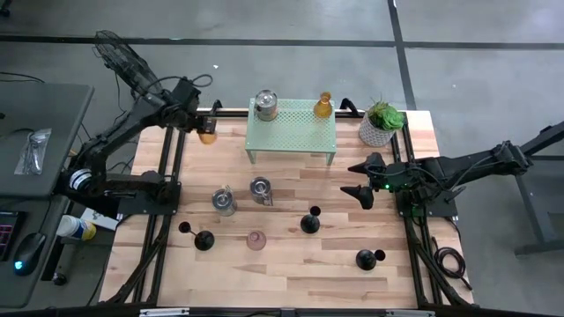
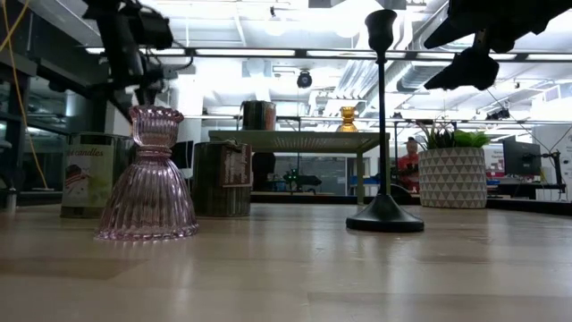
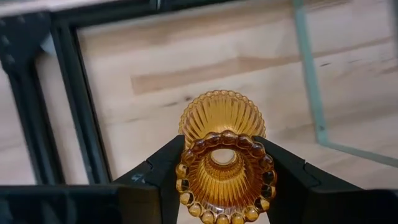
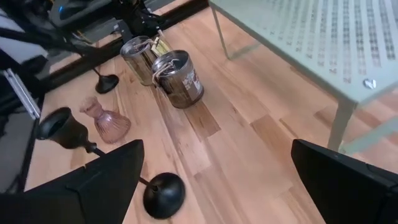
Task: Pick & Place candle stick holders
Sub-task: Put the orange candle holder on the shelf
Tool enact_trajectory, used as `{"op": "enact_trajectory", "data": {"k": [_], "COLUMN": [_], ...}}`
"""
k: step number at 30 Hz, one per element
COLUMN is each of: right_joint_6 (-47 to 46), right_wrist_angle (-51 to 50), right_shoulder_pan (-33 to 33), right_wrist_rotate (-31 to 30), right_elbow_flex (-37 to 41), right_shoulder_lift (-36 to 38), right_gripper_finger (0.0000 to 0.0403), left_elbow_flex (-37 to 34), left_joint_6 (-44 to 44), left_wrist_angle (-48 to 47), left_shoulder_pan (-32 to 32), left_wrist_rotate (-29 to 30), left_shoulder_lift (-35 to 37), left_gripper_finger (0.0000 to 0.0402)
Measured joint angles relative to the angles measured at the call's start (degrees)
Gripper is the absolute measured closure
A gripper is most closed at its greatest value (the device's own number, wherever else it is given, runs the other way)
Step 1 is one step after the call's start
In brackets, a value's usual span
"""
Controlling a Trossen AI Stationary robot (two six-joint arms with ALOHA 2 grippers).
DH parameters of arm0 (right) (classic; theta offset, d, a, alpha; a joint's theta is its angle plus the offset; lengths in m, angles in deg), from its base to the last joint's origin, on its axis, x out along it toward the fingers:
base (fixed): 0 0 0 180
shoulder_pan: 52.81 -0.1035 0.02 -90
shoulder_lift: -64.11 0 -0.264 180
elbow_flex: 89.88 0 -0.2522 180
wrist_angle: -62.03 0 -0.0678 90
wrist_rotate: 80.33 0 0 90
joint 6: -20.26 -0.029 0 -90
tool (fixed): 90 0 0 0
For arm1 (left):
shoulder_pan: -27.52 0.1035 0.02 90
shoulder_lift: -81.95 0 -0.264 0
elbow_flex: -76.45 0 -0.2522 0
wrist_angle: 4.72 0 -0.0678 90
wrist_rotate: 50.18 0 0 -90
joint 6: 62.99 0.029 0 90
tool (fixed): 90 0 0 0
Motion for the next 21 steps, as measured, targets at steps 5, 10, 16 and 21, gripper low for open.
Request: {"op": "enact_trajectory", "data": {"k": [5, 10, 16, 21], "right_joint_6": [3.4, 4.9, 5.2, 8.4], "right_wrist_angle": [5.9, 8.9, 10.2, 17.0], "right_shoulder_pan": [0.0, 0.0, 1.0, 3.3], "right_wrist_rotate": [0.0, -2.7, -4.0, -2.9], "right_elbow_flex": [0.0, 0.0, 0.0, 0.0], "right_shoulder_lift": [0.0, 0.0, -1.4, -5.4], "right_gripper_finger": [0.0003, 0.0003, 0.0003, 0.0003], "left_elbow_flex": [7.9, 14.4, 19.7, 22.4], "left_joint_6": [5.0, 8.2, 8.4, 6.7], "left_wrist_angle": [-5.1, -7.7, -8.1, -8.1], "left_shoulder_pan": [0.0, -0.9, -6.1, -11.8], "left_wrist_rotate": [-1.0, -3.4, -3.4, -2.7], "left_shoulder_lift": [0.0, 0.0, -0.1, -1.4], "left_gripper_finger": [0.024, 0.024, 0.024, 0.024]}}
